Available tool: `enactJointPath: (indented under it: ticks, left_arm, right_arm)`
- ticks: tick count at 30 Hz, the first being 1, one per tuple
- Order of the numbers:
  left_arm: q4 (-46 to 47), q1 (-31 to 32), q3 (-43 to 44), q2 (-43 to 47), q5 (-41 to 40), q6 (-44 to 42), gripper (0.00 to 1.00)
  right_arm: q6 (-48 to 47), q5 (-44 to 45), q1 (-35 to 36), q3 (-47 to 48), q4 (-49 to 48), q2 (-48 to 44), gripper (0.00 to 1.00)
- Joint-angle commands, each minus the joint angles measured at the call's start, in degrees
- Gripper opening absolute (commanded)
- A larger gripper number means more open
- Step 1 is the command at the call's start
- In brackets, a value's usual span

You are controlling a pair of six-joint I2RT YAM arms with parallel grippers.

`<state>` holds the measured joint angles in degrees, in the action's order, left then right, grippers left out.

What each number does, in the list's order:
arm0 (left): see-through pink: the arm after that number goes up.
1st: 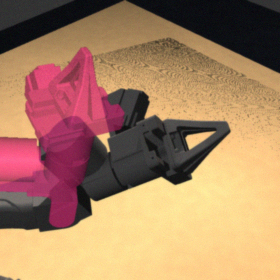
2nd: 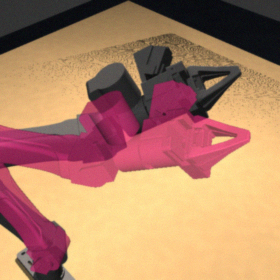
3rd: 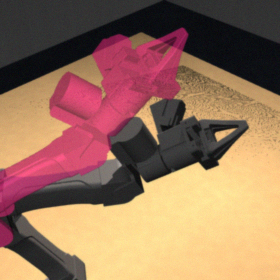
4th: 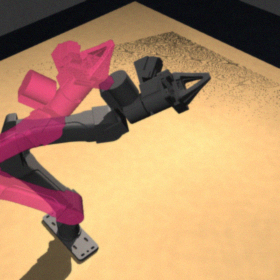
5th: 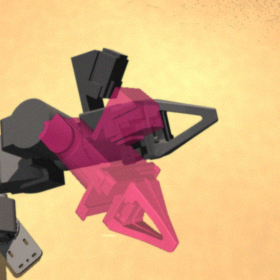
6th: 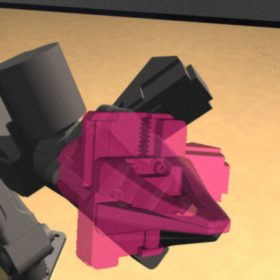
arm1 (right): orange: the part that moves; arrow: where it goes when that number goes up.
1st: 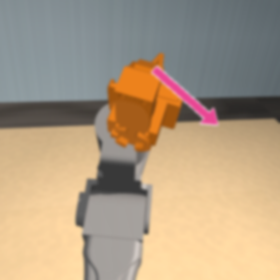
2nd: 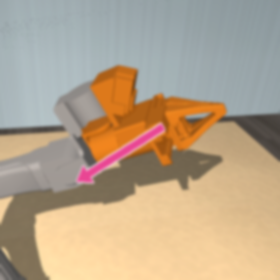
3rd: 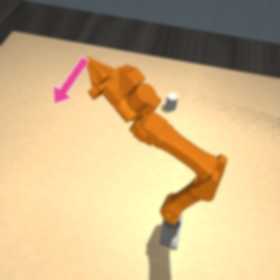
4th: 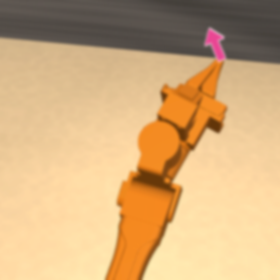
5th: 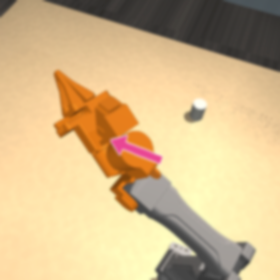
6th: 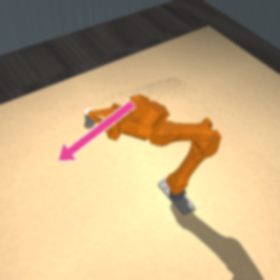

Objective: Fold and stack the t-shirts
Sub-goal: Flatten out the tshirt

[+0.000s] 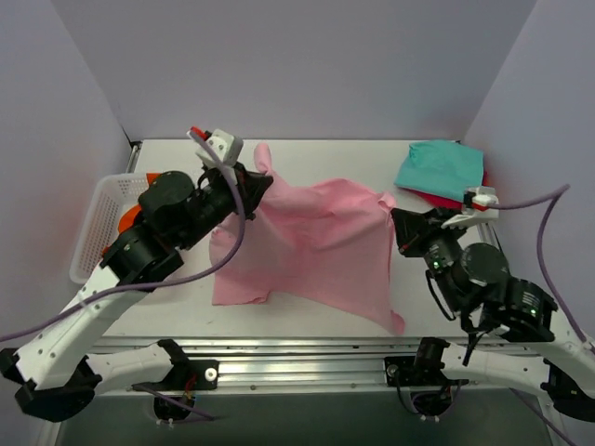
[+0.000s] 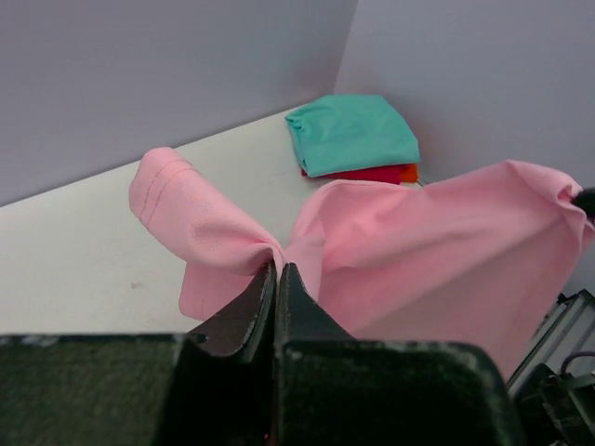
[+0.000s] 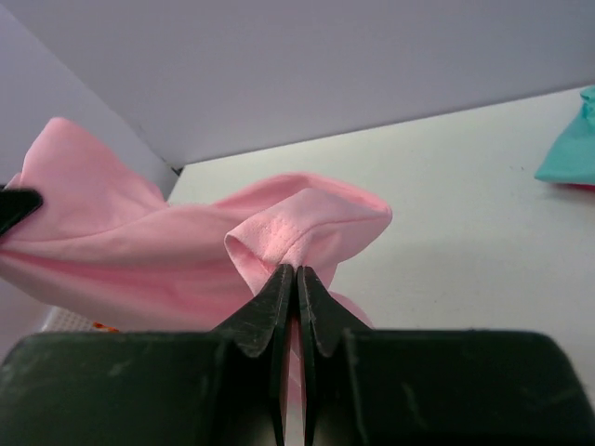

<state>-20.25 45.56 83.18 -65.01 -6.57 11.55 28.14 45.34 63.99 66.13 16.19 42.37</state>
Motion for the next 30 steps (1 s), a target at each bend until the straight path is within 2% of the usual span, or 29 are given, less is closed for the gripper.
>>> enactJointPath:
  ticks: [1,4,9,12,13,15,16,17,19,20,21,22,23,24,25,26,27,28,30]
  left_arm:
    - [-7.86,4.09,0.93,5.32,-6.70,-0.83,0.02]
    - [-7.79,8.39,0.59,12.70,-4.43,-1.53,0.02]
    - [-1.31,9.46,-2.57,24.04,4.53,-4.68,0.02]
    - [3.62,9.46,-6.08,27.30,4.03,-9.15,0.02]
    - [7.38,9.46,-7.14,27.31,0.45,-10.31,0.02]
    - [9.69,9.37,-8.11,24.25,-6.14,-14.42,0.02]
    - [10.75,9.37,-8.29,20.32,-14.62,-15.41,0.02]
    - [11.72,9.37,-8.64,17.93,-18.36,-16.90,0.02]
    - [15.23,8.50,-10.21,10.31,-23.12,-19.72,0.02]
    - [16.02,5.19,-10.49,7.73,-22.96,-18.42,0.02]
    - [17.42,2.19,-10.84,5.27,-20.27,-16.58,0.02]
    - [18.57,-5.41,-12.06,0.55,-12.49,-14.39,0.02]
    - [19.28,-9.31,-12.60,-1.93,-8.76,-11.75,0.02]
    - [24.07,-12.57,-13.30,-4.74,-5.51,-7.12,0.02]
    - [26.47,-14.95,-14.52,-10.95,-3.39,-6.20,0.02]
    - [28.58,-18.28,-14.88,-14.23,-1.97,-5.32,0.02]
    - [33.56,-19.36,-14.97,-18.09,-0.22,-5.31,0.02]
    - [35.35,-20.50,-14.45,-26.31,0.58,-5.22,0.02]
    - [36.34,-24.27,-8.76,-35.22,4.96,-3.22,0.02]
  right_arm:
    - [-8.09,-5.07,0.26,2.78,-4.67,-5.36,0.00]
    - [-12.48,-10.85,-0.96,3.04,-7.74,-10.37,0.00]
    - [-18.38,-22.21,-7.72,3.13,-15.65,-16.18,0.00]
    - [-21.37,-21.02,-13.79,3.83,-19.78,-13.29,0.00]
    - [-21.98,-18.30,-14.84,4.44,-21.01,-11.71,0.00]
    - [-24.26,-10.58,-14.42,4.62,-22.51,-4.96,0.00]
    - [-24.71,-8.62,-14.15,5.15,-22.95,-2.41,0.00]
    - [-25.24,-6.95,-14.15,5.33,-23.13,2.84,0.00]
    - [-25.76,-2.12,-14.41,4.20,-26.00,7.53,0.00]
    - [-26.99,-0.10,-15.29,3.66,-27.07,11.99,0.00]
    - [-27.00,1.49,-16.51,3.40,-27.95,14.47,0.00]
    - [-26.30,1.07,-21.75,3.39,-28.31,19.54,0.00]
    - [-24.82,-1.20,-25.19,3.39,-28.05,21.86,0.00]
    - [-20.54,-4.18,-28.62,2.87,-28.22,24.23,0.00]
    - [-18.49,-11.61,-31.87,2.00,-30.40,28.51,0.00]
    - [-16.65,-14.72,-34.86,-0.28,-31.99,30.82,0.00]
    - [-13.76,-16.93,-38.98,-1.17,-33.57,33.37,0.00]
    - [-12.94,-18.52,-40.33,-1.70,-36.81,36.26,0.00]
    - [-11.80,-20.38,-42.96,-1.01,-39.03,45.84,0.00]
